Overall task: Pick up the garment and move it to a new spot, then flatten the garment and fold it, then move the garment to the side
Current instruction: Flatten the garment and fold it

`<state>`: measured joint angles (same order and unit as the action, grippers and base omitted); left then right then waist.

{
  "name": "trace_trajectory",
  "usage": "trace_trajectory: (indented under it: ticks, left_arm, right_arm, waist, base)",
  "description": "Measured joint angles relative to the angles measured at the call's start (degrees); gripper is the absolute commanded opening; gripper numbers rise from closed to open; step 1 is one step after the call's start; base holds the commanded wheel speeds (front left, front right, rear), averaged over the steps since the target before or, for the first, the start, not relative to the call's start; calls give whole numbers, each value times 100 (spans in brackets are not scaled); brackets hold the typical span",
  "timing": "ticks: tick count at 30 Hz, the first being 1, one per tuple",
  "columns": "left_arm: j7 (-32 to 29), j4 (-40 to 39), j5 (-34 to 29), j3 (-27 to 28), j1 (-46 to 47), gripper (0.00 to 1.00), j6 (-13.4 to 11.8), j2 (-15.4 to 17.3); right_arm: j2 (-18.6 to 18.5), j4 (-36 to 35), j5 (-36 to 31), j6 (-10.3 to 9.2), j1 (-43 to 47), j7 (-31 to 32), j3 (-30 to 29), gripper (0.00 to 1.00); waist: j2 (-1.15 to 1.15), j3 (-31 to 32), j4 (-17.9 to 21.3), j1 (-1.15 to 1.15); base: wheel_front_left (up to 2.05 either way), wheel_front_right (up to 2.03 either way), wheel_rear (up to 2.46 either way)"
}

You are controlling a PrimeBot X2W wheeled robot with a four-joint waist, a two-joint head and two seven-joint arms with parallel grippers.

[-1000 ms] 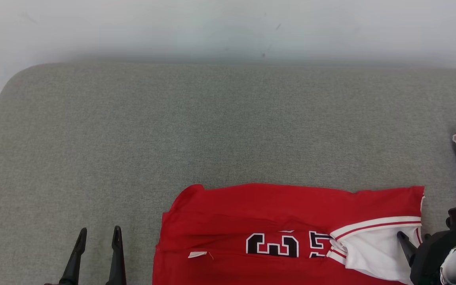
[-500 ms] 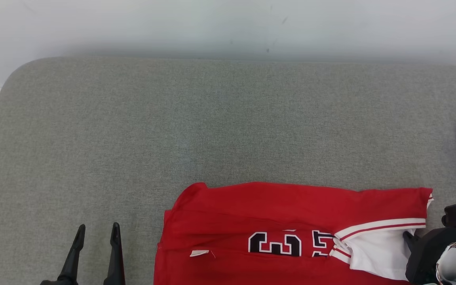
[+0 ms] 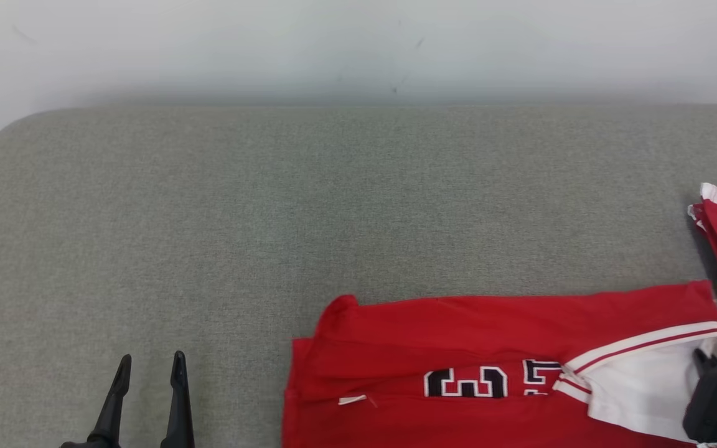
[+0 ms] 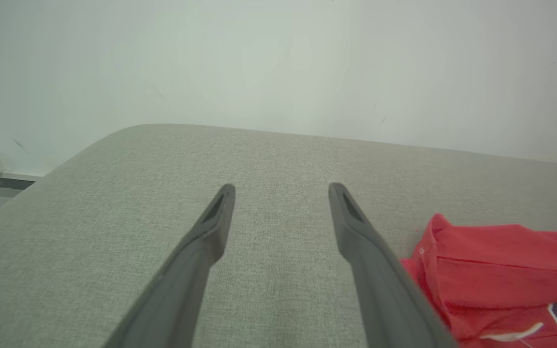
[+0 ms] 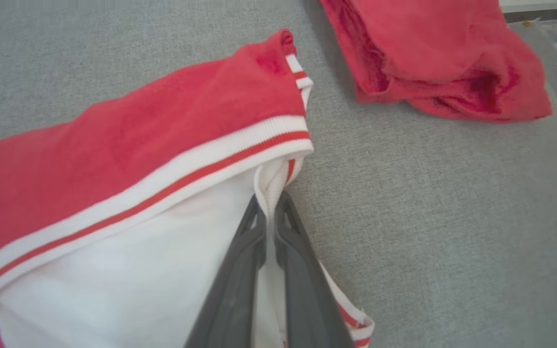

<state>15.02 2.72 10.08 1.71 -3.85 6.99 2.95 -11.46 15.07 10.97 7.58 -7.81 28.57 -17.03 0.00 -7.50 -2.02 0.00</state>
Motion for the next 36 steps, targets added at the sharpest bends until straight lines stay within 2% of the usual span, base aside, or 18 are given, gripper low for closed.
trace_trajectory:
  ticks: [16,21,26,30,36]
  left_arm:
    - [0,32,78,-99,-39,100,-43,-1]
    - [0,62,121,-141,-59,100,-58,-1]
    - [0,78,172,-166,-88,100,-92,-1]
    - [0,83,208,-174,-129,100,-94,-1]
    - [0,102,211,-211,-176,100,-96,-3]
  right_arm:
    - [-36,-1412,-194,-1,442,423,-954,0]
    - [-35,-1706,-248,-1,455,593,-1044,0]
    - [51,-2033,-108,-2,638,845,-653,0]
    - [126,-2280,300,-1,791,1034,-12,0]
    - [24,-2426,535,-2,915,1183,926,0]
  waist:
    - [0,196,211,0]
    - [0,268,203,0]
    - [0,339,170,0]
    - [0,404,141,-1]
    - [0,487,72,-1]
  base:
    - [0,0,0]
    - [0,0,0]
    - [0,0,0]
    - [0,0,0]
    - [0,0,0]
